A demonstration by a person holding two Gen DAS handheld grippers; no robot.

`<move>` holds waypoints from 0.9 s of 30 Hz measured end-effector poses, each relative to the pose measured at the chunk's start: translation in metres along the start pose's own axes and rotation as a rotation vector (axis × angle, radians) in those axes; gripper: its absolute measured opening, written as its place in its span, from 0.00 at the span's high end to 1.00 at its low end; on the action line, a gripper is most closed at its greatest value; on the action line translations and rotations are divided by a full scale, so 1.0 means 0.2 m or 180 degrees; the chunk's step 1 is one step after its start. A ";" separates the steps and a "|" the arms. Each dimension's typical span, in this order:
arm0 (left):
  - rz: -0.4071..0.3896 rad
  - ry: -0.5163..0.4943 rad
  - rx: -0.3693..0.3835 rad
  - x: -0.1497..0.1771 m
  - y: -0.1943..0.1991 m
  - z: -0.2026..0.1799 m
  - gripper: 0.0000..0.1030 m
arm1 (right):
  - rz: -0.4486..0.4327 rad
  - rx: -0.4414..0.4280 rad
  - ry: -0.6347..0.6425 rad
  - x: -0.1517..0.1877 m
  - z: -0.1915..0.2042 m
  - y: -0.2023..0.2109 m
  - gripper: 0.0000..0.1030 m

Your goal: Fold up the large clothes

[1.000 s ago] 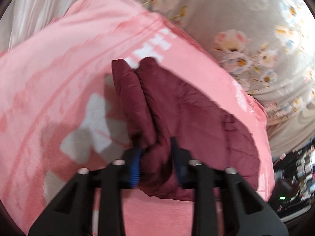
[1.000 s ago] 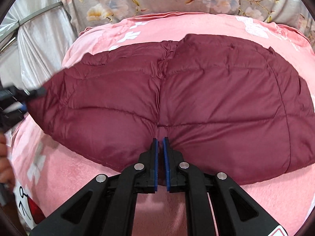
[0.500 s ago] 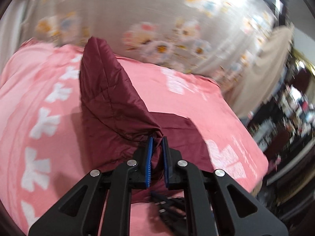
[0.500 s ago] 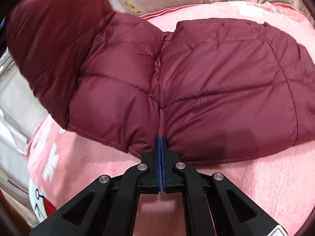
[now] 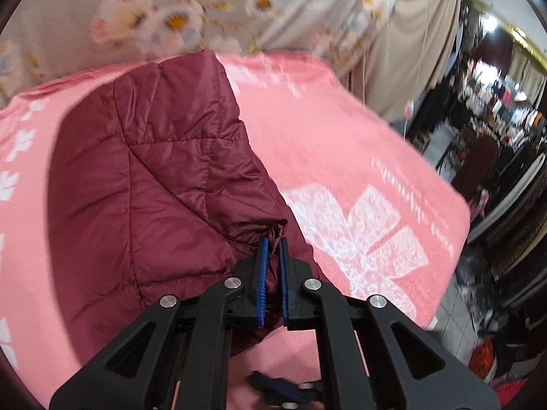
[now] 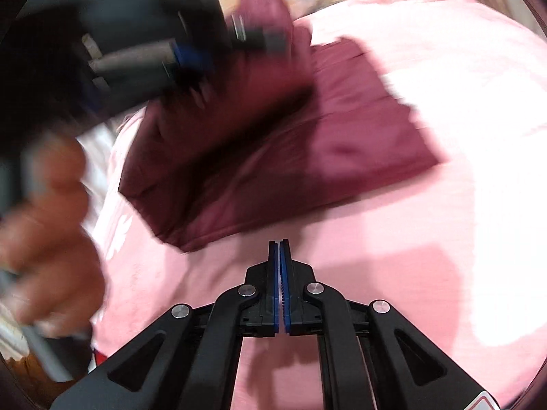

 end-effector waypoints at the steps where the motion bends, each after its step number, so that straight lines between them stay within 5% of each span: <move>1: 0.0063 0.0011 -0.0001 0.02 -0.05 0.00 0.95 | -0.0039 0.0063 -0.0038 -0.01 -0.06 0.03 0.94; 8: 0.0405 0.0176 -0.0004 0.14 -0.36 0.03 0.95 | -0.0258 0.0252 -0.0260 -0.08 -0.24 0.13 0.94; 13: 0.0324 0.0272 0.0205 0.07 -0.27 -0.01 0.91 | -0.0473 0.0209 -0.0257 -0.15 -0.23 0.22 0.89; 15: 0.0136 0.0246 0.0390 -0.02 -0.12 -0.06 0.82 | -0.0556 0.0139 -0.0243 -0.19 -0.22 0.25 0.73; 17: -0.0077 0.0183 0.0435 -0.12 0.02 -0.08 0.62 | -0.0659 0.0011 -0.0249 -0.24 -0.20 0.28 0.52; 22: -0.0512 0.0055 0.0040 -0.43 0.29 0.04 0.55 | -0.0820 -0.0235 -0.0201 -0.40 -0.13 0.28 0.42; 27: -0.0255 0.0069 -0.0309 -0.53 0.14 0.23 0.55 | -0.0585 -0.0316 -0.0371 -0.46 -0.13 0.09 0.41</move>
Point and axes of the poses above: each gripper's, at about its wrist camera, not at the fingertips, and y roughly against the way its jaws point, z to its left, x to its underside, the point moved 8 cm from there along -y, roughly the way its jaws point, and after that the axes turned 14 degrees about x, right-handed, at the moved point
